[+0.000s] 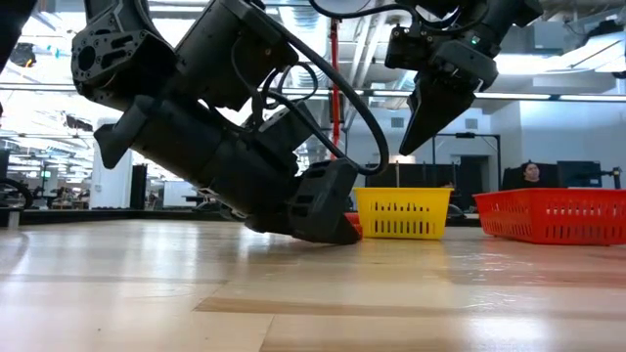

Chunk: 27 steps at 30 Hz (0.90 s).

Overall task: Pick & Place Office items
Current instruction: Put the red digital clock into the yellow bin

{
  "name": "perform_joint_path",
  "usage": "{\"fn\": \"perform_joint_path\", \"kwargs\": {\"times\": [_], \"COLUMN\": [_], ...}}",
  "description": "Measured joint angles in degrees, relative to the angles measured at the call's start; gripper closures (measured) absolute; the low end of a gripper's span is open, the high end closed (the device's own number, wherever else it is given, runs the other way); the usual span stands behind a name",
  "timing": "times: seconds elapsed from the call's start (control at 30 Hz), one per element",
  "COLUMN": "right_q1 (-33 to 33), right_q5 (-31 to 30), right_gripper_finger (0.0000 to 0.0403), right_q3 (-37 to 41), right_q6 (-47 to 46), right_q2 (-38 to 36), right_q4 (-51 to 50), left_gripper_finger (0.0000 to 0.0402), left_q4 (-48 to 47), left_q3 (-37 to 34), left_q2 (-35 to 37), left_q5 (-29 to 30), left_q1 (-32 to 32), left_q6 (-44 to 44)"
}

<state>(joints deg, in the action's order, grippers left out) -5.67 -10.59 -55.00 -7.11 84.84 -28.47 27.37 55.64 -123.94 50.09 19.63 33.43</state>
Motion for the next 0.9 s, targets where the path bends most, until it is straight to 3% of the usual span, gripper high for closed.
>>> {"fn": "perform_joint_path", "kwargs": {"times": [0.27,0.53,0.77,0.9], "right_q1": [0.0,-0.6,-4.4,-7.1], "right_q5": [0.0,0.1,0.2,-3.1], "right_gripper_finger": [0.0291,0.0291,0.0286,0.0252], "right_q3": [0.0,0.0,0.1,0.2], "right_q6": [0.0,0.0,5.6,12.1], "right_q2": [0.0,0.0,1.3,2.6], "right_q4": [0.0,0.2,6.9,10.3], "left_gripper_finger": [0.024,0.0232,0.0245,0.0235], "left_q4": [-0.2,-0.5,-4.6,-8.9], "left_q3": [0.0,-0.1,-0.3,-0.3], "left_q2": [0.0,0.2,5.9,10.0], "left_q5": [0.3,0.1,-6.7,-10.2], "left_q1": [-0.4,-0.3,-0.3,-0.3], "left_q6": [0.0,-1.5,-3.8,-2.7]}}
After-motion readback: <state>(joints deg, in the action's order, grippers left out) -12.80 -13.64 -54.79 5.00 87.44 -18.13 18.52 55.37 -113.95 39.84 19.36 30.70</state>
